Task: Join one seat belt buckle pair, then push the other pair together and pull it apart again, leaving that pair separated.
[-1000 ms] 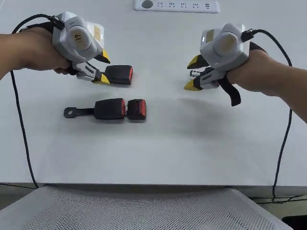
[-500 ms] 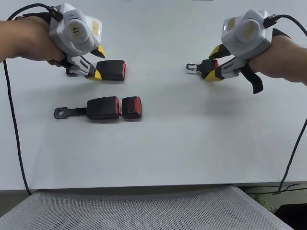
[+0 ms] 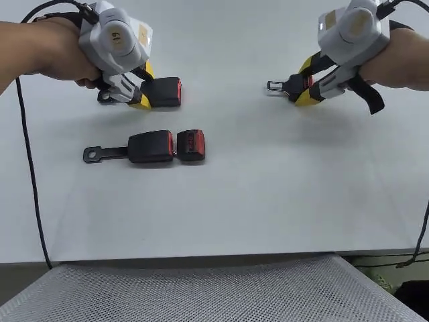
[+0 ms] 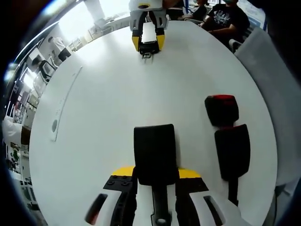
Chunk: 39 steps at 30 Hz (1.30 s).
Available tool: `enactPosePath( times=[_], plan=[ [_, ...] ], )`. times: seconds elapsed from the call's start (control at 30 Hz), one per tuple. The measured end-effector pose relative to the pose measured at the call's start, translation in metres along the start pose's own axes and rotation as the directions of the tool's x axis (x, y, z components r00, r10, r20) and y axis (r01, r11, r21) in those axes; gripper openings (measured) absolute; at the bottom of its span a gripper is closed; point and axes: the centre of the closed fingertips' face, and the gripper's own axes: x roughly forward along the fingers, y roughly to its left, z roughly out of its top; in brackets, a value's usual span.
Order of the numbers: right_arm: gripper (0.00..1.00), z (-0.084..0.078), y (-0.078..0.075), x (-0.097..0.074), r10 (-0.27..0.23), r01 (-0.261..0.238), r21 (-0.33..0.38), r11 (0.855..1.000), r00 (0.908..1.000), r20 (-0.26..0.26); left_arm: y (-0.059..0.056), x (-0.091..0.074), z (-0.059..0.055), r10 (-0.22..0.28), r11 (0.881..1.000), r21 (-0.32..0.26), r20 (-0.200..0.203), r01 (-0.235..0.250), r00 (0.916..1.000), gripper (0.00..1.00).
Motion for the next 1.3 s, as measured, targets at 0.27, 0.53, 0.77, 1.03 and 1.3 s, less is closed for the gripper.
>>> enactPosePath(
  times=[0.27,0.53,0.77,1.03,1.3],
  plan=[
    [0.35,0.005,-0.003,0.004,-0.018,0.017,-0.028,0.999,0.9995,-0.027,-0.001,0.000,0.000,-0.008,1.000,-0.013,0.002,0.008,1.0000,0.31],
    [0.35,0.032,-0.006,0.022,-0.027,0.026,-0.065,0.998,0.9996,-0.013,-0.001,0.001,-0.001,-0.004,1.000,0.028,-0.022,0.005,0.9997,0.31],
    [0.35,0.070,0.007,0.041,-0.008,0.010,-0.077,0.997,0.9994,0.033,0.002,0.003,-0.003,-0.009,1.000,0.019,-0.025,0.009,0.9996,0.31],
    [0.35,0.118,0.026,0.064,0.008,0.000,-0.090,0.996,0.9965,0.084,0.004,0.005,-0.006,-0.009,1.000,0.010,-0.037,0.009,0.9993,0.31],
    [0.35,0.142,0.025,0.077,0.011,-0.004,-0.092,0.996,0.9971,0.075,0.004,0.006,-0.006,-0.004,1.000,0.010,-0.039,0.004,0.9993,0.31]
  ],
)
